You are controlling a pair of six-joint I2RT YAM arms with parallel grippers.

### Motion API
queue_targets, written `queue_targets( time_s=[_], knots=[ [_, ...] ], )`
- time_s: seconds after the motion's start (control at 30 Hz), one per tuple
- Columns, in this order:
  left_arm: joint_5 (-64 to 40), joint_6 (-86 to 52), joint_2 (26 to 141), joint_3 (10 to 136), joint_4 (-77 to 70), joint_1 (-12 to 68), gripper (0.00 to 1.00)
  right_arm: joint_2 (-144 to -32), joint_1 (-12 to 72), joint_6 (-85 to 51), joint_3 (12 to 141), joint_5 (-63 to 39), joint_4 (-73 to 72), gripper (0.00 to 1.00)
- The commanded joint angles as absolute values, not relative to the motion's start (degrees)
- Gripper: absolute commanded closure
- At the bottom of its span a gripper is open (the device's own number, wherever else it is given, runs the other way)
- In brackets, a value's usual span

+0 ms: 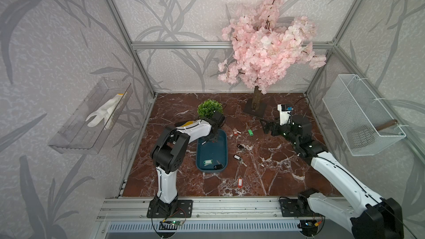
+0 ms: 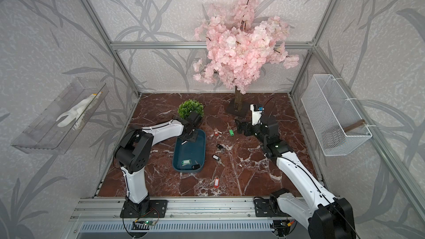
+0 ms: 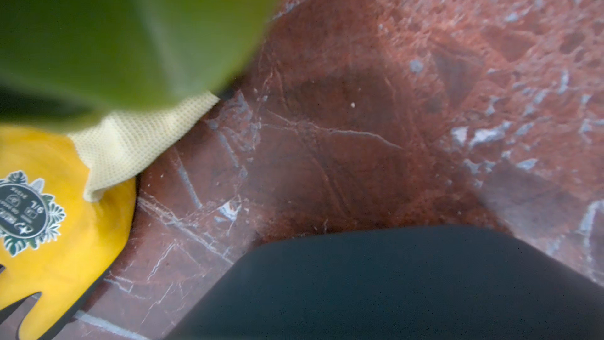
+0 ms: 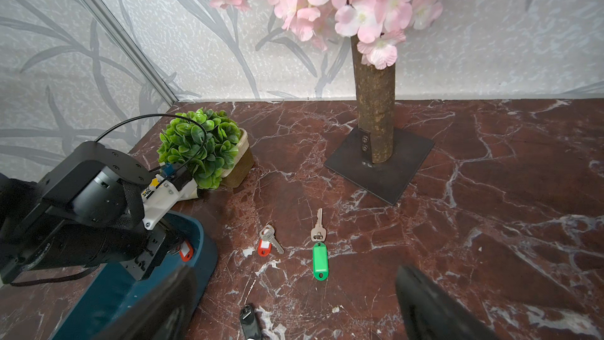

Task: Take the keys out of the storage box
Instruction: Pick up the key from the storage box.

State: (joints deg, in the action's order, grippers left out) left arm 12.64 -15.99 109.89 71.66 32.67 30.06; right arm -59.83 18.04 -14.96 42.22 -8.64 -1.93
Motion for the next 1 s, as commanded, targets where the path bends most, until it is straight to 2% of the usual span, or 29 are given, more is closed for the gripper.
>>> queue_targets(
  time_s=[0.0,0.4,0.6,0.77,0.97],
  knots=[
    [11.3,-15.9,105.1,69.3,33.6,30.5,1.00,-59.0,17.8,-14.5,41.9,-8.3,-3.4,0.01],
    [10.9,-18.1,85.1,58.5,35.0,34.5,1.00,-56.9,17.8,-14.0,42.0,-5.8,-2.7,0.01],
    [10.7,-17.2,76.6,57.7,33.5,41.0,1.00,-55.8,17.6,-14.3,42.2,-4.9,-2.8,0.01],
    [9.5,-15.0,75.7,59.5,28.1,49.2,1.00,-54.3,17.7,-14.8,42.3,-3.0,-2.8,0.01],
    [6.4,-11.7,84.0,65.1,22.4,57.3,1.00,-50.7,17.7,-15.2,41.4,3.9,-1.6,0.01]
  ],
)
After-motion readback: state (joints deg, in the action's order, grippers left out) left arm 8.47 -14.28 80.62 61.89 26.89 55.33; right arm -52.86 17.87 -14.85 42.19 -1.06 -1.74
